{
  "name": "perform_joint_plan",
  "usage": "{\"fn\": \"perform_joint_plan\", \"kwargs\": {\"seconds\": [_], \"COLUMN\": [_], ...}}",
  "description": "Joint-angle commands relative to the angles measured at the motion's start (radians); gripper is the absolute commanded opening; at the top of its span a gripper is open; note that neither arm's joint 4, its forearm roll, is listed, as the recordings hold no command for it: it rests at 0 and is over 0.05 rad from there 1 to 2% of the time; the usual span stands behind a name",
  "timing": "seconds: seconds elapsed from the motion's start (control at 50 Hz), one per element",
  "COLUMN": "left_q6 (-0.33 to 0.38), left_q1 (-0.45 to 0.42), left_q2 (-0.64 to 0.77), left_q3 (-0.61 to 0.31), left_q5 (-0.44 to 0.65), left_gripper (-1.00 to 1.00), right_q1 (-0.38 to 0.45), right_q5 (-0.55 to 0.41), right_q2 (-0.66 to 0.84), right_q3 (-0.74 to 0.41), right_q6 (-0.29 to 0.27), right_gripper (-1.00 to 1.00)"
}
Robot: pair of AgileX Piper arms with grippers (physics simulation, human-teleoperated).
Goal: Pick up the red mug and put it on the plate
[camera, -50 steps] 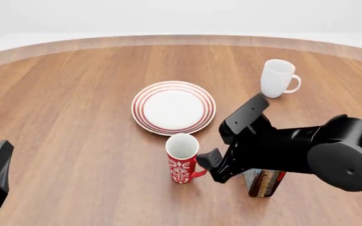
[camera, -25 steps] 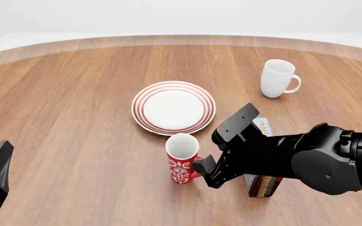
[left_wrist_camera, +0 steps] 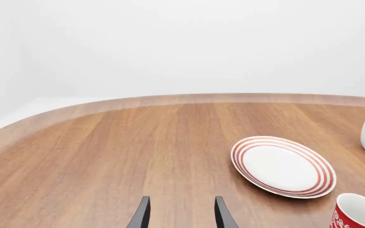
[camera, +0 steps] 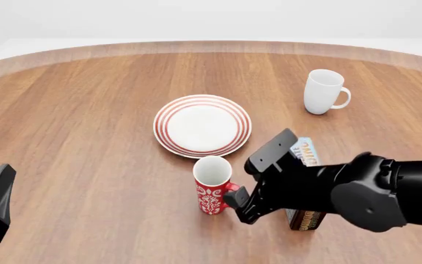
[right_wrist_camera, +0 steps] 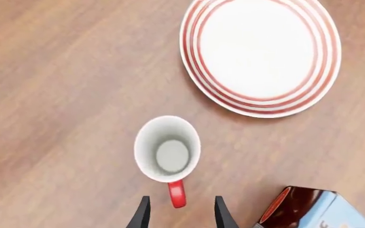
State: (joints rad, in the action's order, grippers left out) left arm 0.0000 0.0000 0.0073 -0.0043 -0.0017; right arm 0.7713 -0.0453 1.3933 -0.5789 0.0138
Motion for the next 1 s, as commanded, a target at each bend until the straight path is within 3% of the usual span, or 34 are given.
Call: {"fn": "perform_joint_plan", "kwargs": {"seconds": [0.02, 1.0], "left_q6": [0.0, 0.0], "left_q1": [0.0, 0.0], "left_q2": [0.0, 0.0], "left_q3": [0.0, 0.0], "left_q5": [0.0, 0.0], "left_gripper": [1.0, 1.0], "right_q1": [-0.007, 0.017], "right_q5": [0.032, 0.102], "right_q2": [0.024, 0.12], "right_q3": [0.019, 0.026], "right_q6": [0.003, 0.032], "right_gripper": [1.0, 1.0]}}
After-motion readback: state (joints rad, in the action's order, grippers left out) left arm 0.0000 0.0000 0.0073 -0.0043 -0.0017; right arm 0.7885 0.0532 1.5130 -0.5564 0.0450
